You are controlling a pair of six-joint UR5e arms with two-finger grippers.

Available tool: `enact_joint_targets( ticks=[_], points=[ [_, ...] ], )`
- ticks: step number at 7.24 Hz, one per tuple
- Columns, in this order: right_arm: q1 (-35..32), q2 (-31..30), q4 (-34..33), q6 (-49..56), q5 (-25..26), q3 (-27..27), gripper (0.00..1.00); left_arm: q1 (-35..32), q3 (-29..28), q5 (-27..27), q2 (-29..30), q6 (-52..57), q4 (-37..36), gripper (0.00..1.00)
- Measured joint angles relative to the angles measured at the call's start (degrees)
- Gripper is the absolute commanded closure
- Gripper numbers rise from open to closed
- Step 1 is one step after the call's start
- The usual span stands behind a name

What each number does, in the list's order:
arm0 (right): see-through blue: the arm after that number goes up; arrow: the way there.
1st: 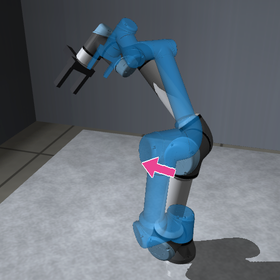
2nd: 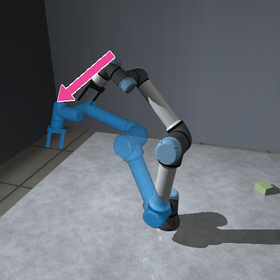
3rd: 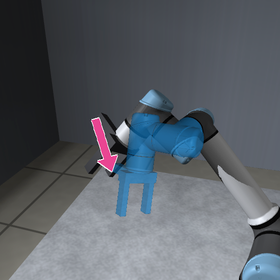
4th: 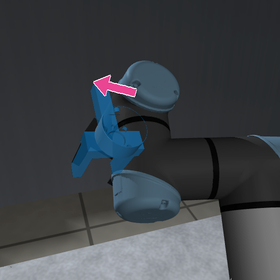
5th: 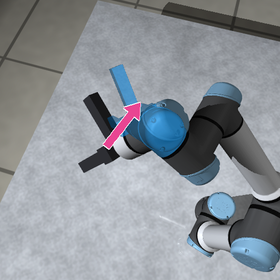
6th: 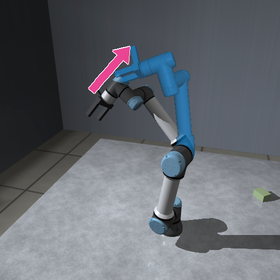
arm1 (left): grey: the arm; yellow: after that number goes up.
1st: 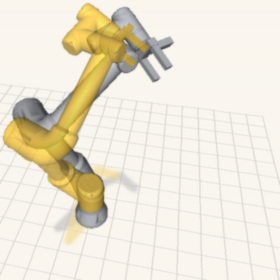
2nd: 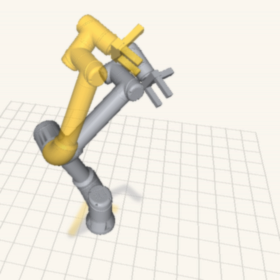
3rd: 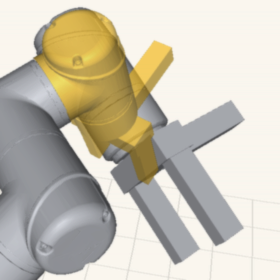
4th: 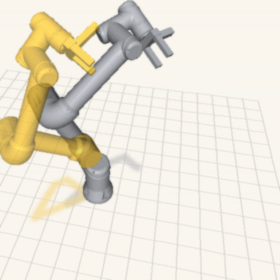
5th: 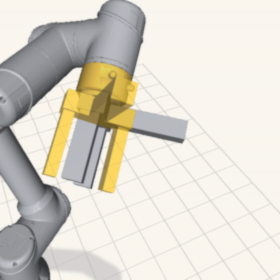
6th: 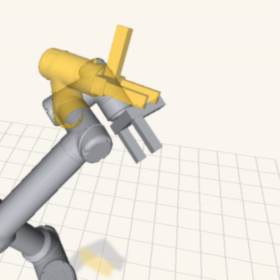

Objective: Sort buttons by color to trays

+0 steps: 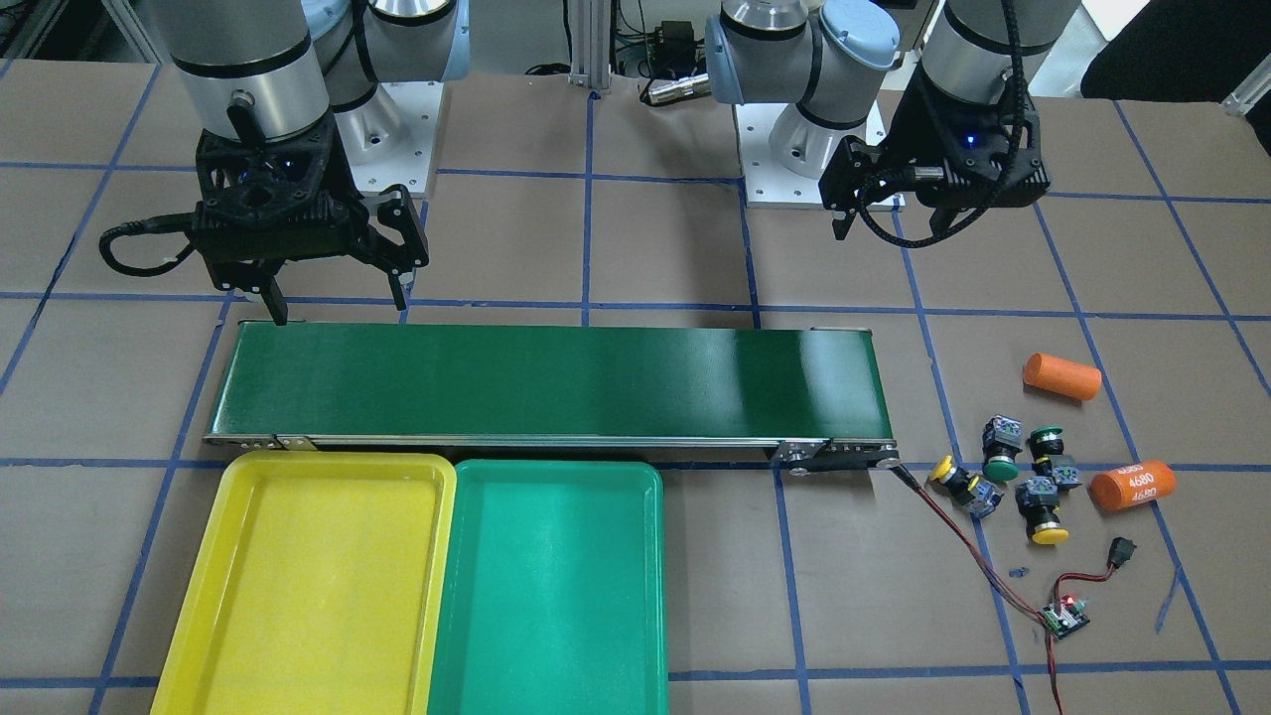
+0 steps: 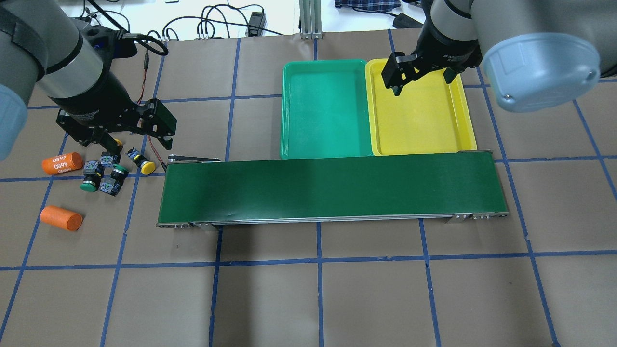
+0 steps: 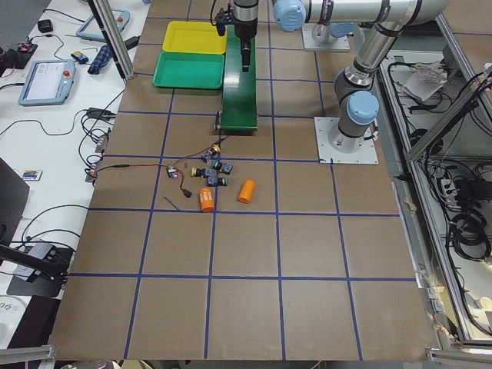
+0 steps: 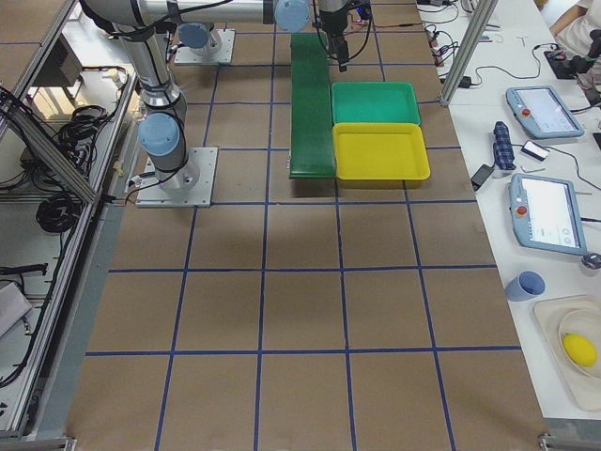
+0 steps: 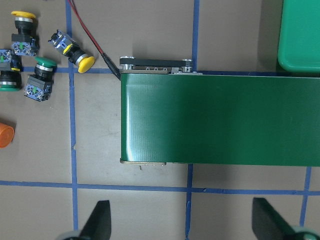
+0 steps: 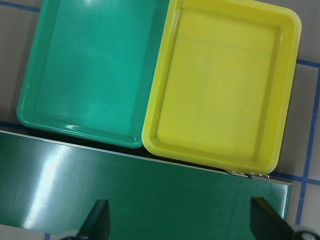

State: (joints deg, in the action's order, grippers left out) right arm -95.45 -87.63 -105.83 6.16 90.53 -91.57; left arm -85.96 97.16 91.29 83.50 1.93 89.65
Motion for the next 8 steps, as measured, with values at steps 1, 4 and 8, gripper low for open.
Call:
enact_joint_targets(
  ticks=[1,4,8],
  points=[
    [0.00,0.00,-0.01,0.00,0.00,-0.01,0.00,0.00,0.02,0.01,0.00,0.00,0.00,0.00],
    [0.00,0.00,-0.07,0.00,0.00,0.09,0.00,0.00,0.42,0.53,-0.06,-0.23,-0.12,0.00],
    [0.04,-0.01,-0.08,0.01,-0.08,0.26,0.00,0.42,0.84,0.75,-0.06,-0.21,-0.37,0.00]
  ],
)
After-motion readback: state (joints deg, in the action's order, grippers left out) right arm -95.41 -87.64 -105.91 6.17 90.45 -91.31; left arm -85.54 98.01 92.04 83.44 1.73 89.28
